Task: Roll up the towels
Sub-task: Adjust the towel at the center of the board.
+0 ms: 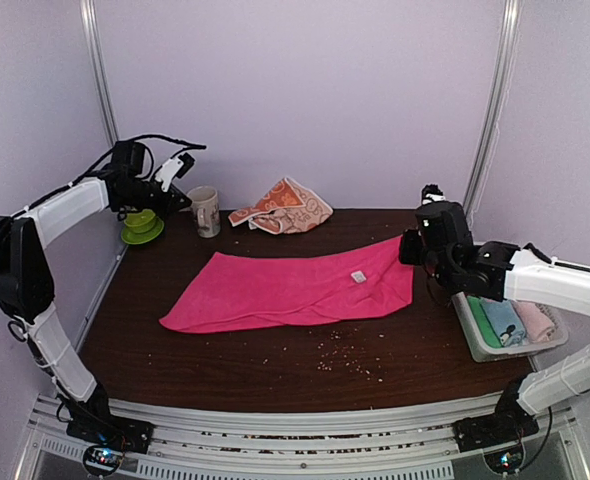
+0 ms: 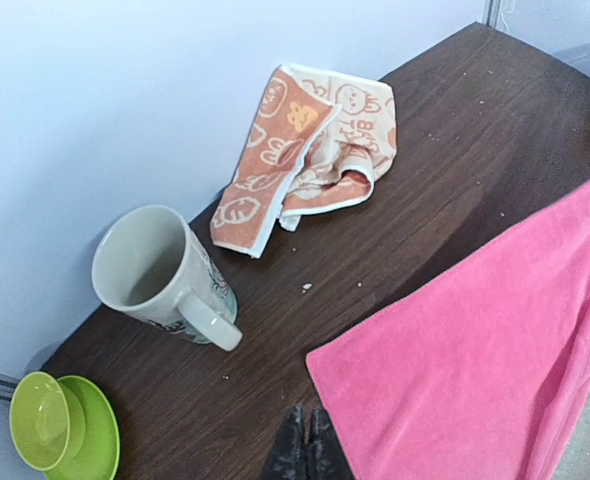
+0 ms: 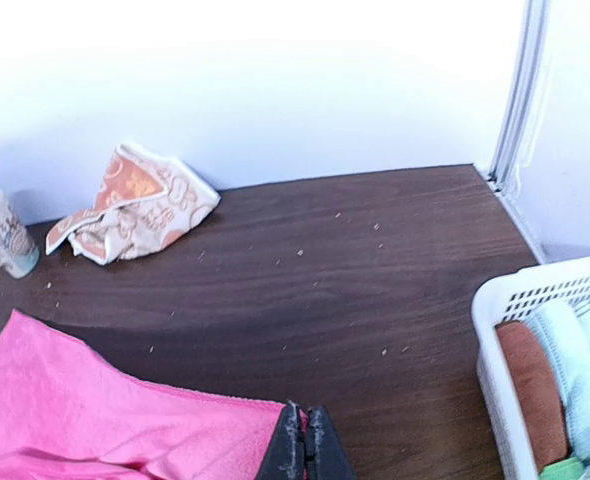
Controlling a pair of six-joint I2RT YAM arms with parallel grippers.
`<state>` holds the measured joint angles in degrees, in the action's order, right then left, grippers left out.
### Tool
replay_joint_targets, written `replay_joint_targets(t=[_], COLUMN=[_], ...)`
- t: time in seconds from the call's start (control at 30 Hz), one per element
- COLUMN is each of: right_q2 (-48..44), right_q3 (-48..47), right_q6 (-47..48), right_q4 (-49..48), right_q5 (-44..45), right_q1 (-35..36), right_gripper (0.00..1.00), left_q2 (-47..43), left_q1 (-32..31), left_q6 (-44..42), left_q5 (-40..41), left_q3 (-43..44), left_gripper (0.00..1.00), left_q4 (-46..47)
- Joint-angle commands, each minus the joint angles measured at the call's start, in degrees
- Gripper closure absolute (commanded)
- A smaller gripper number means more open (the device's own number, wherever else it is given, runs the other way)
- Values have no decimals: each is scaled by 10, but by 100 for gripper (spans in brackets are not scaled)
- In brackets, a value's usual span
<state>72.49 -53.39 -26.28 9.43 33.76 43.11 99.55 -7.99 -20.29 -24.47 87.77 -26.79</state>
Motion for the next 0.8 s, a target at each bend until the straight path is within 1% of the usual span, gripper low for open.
replay_joint_targets(t=[0.0,0.03,0.1,0.13,0.2,0.27,0.3,0.4,0.5,0.63,0.77], right_q2=[-8,-1,14,23,39,51,56,72,93,106,104], right_q3=[-6,-1,10,17,24,34,36,39,29,21,18], right_q6=[11,5,-6,-14,-33,-36,-36,-37,-40,-44,-49], right_q4=[21,27,39,46,65,65,62,48,47,46,44], right_q5=[8,4,-1,6,37,45,45,35,27,13,1], right_q1=[-15,-15,-14,-15,-16,-16,-16,-16,-16,-16,-15], right_gripper=[100,100,100,100,100,100,100,100,100,100,100], left_q2=[42,60,96,114,148,180,192,225,258,290,308], left_q1=[3,3,1,-2,-11,-25,-33,-46,-46,-45,-46], left_q6=[-12,-11,-7,-4,0,-3,-4,5,18,28,31], left_q5=[4,7,4,4,12,18,21,18,9,-11,-1], left_q3=[-8,-5,7,15,29,40,45,66,97,117,122], left_gripper=[100,91,59,48,34,25,23,20,21,21,22], left_q4=[22,20,21,20,20,20,20,20,10,6,23])
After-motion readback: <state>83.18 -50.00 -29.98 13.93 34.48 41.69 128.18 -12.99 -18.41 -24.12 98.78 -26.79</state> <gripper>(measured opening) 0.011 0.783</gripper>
